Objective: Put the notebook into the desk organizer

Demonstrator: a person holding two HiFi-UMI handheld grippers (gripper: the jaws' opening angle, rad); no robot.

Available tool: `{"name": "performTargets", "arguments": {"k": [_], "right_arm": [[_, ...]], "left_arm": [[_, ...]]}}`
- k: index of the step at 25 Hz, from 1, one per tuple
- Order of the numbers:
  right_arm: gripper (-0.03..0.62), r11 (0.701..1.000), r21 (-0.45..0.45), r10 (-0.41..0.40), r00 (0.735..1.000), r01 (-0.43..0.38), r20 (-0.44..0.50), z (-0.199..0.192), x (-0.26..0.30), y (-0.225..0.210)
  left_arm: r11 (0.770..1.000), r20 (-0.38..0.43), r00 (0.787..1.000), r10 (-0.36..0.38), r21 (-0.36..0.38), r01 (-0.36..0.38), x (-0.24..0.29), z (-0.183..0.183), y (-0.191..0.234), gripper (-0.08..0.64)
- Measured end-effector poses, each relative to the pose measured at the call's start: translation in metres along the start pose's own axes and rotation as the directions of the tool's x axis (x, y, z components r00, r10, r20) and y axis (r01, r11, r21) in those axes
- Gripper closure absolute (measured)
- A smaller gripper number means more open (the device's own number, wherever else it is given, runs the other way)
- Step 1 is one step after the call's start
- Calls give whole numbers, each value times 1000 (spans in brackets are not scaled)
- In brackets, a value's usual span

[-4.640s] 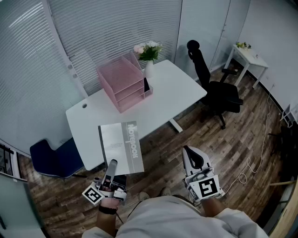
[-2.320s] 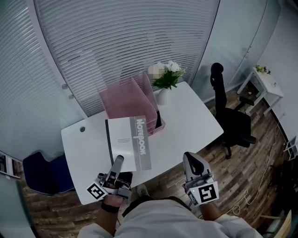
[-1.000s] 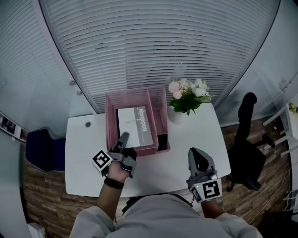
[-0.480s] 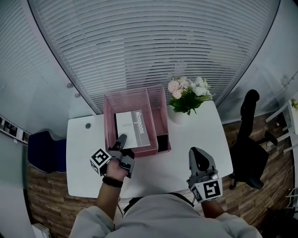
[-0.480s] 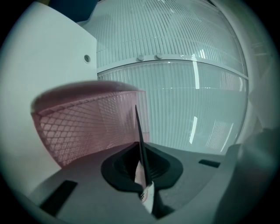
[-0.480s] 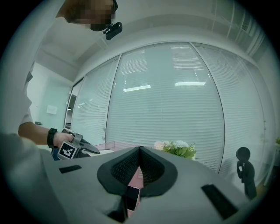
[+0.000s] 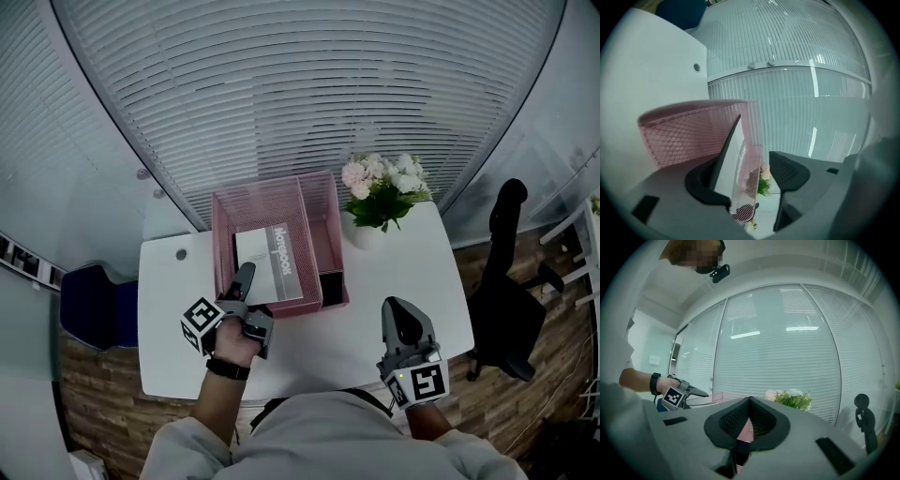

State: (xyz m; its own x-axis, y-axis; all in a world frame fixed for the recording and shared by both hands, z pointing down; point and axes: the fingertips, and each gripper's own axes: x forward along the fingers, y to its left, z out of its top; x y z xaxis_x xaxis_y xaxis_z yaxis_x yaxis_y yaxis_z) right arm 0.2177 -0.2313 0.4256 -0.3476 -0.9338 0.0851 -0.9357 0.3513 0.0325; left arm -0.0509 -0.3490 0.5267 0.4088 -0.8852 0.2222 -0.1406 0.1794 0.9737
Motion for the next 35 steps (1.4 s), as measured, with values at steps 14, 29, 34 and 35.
{"name": "performTargets", "arguments": {"k": [14,29,34,35], "right_arm": [[580,998,64,22,998,-27,66,-2,12,-13],[580,991,55,116,993,-118,33,-7,17,-11],[580,992,48,114,989,-119,92,2,15,-10],[580,992,51,113,990,-118,90,3,13,-11]], "left_arm": [[758,-64,954,294,624,-191,-8,-36,-7,127],[-201,146,860,489,978,-52,2,-53,13,115],[-237,167,884,437,969,-66,4,-50,-1,110],[-235,169,896,410,969,-75,2,-50,-7,110]]}}
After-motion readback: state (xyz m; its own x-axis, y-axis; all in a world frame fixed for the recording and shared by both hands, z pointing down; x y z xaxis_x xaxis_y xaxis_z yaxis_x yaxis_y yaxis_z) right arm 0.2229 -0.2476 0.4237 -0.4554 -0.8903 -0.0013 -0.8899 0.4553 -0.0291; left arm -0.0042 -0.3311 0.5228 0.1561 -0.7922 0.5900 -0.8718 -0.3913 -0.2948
